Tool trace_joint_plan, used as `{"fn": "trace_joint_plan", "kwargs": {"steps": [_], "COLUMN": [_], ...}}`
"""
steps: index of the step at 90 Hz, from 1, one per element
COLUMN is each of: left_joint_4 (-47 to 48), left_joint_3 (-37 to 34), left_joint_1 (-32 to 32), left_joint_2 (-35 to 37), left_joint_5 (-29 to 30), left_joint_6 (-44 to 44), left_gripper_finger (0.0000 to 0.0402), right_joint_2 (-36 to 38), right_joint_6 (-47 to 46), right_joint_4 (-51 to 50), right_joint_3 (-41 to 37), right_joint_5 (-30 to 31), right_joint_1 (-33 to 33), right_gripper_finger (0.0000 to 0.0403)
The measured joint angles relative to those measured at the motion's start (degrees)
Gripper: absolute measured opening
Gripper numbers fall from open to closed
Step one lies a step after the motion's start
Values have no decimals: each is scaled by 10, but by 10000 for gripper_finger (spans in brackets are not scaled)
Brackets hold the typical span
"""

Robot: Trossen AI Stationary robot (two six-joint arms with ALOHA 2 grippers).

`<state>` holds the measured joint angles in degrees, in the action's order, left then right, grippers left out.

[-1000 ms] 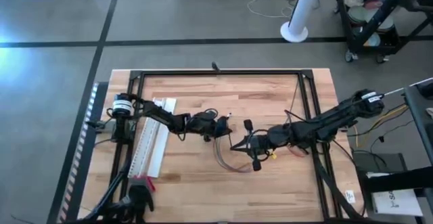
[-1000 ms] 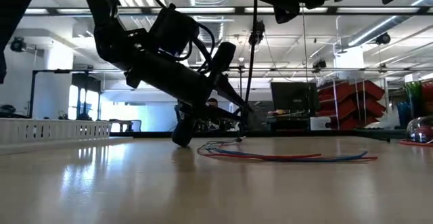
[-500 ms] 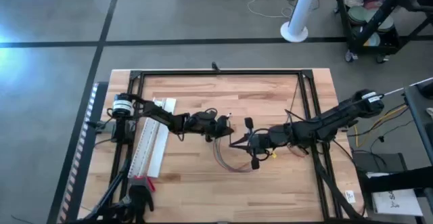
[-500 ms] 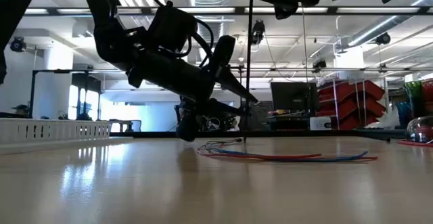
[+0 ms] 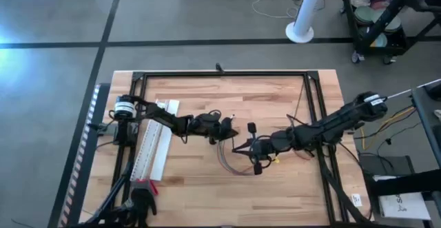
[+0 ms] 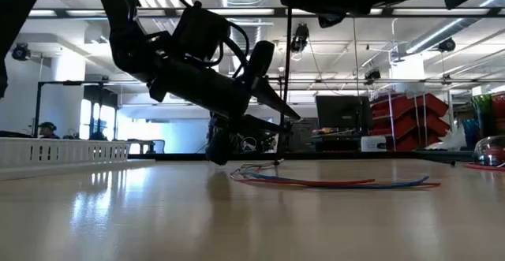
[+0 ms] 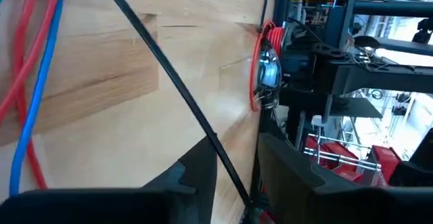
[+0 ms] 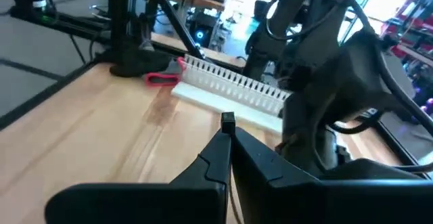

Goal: Ziptie cables
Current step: Insert the bottom black ziptie into the black ziptie lock

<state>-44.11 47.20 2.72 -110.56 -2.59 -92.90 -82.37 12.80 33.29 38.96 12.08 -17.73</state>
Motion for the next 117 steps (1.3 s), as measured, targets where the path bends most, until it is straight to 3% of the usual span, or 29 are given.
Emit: {"fn": "trace_joint_plan", "kwargs": {"steps": [20, 98, 117], "left_joint_4": [1, 14, 11], "left_joint_3": [0, -1, -1], "left_joint_1": [0, 1, 1], "left_joint_2": [0, 0, 0], "left_joint_5": [-16, 1, 40], "left_joint_6": [9, 65, 146], "left_gripper_finger": [62, 58, 7], "right_joint_2": [2, 12, 12], "right_joint_6": [-4, -52, -84], "right_joint_4": [-4, -44, -46], "right_joint_3": [0, 0, 0], "right_joint_5": [0, -5, -18], "right_joint_1": [-4, -12, -11], "right_gripper_finger": [0, 0, 0]}}
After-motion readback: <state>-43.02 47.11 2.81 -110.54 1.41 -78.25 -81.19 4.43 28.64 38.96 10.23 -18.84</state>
